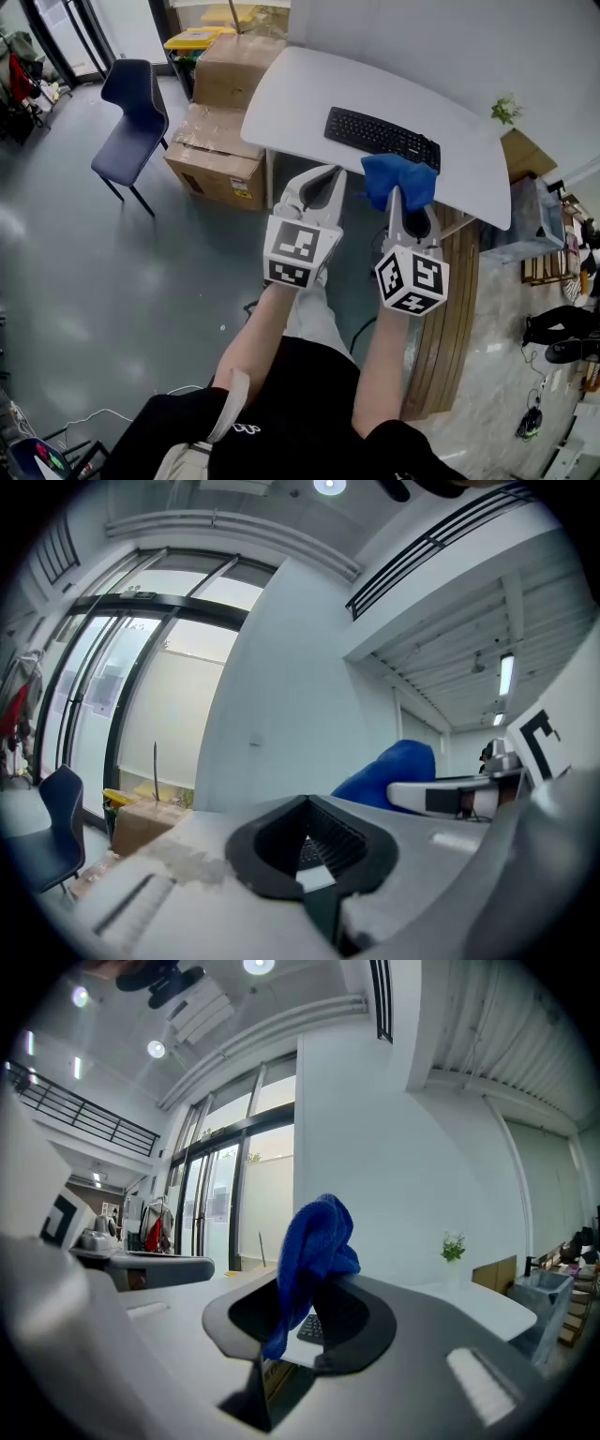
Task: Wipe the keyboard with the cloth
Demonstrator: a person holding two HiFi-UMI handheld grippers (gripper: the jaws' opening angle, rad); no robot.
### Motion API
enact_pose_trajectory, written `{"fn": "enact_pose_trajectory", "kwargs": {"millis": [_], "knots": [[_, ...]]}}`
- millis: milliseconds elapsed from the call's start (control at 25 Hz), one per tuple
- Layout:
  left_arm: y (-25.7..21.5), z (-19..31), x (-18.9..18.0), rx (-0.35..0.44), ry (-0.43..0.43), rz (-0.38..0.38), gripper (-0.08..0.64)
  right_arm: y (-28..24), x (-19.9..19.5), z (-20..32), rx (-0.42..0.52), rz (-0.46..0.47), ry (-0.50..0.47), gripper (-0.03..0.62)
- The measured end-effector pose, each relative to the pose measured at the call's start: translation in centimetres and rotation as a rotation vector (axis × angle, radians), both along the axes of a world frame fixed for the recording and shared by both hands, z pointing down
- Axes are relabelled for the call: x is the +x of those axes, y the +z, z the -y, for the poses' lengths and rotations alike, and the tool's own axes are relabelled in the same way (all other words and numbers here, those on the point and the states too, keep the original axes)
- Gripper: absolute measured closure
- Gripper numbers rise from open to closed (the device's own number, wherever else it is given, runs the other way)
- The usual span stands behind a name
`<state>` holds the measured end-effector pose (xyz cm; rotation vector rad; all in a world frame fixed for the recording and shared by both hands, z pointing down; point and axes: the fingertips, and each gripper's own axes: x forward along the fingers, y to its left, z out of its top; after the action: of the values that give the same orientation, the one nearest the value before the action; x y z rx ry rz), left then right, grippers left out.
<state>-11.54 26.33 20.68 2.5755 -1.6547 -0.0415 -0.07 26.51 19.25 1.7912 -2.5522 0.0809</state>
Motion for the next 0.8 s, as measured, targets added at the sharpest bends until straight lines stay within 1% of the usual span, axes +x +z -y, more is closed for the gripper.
{"fn": "enact_pose_trajectory", "kwargs": {"millis": [120, 280, 440, 600, 800], "knots": [[1.5, 4.4, 1.0, -0.03, -0.007, -0.006, 0.563, 0.8, 1.2, 4.5, -0.006, 0.003, -0.003, 0.509], [5.0, 10.5, 3.5, -0.114, 0.014, -0.02, 0.563, 2.9, 3.7, 11.3, -0.066, 0.009, 0.025, 0.511], [7.3, 17.6, 5.2, -0.168, -0.013, -0.048, 0.563, 4.7, 5.3, 18.5, -0.11, -0.012, -0.003, 0.509], [7.0, 23.2, 5.6, -0.16, -0.053, -0.058, 0.563, 4.3, 6.2, 24.6, -0.105, -0.001, -0.032, 0.509], [6.0, 27.5, 4.3, -0.148, -0.104, -0.044, 0.563, 4.3, 4.2, 28.6, -0.099, 0.011, -0.114, 0.509]]}}
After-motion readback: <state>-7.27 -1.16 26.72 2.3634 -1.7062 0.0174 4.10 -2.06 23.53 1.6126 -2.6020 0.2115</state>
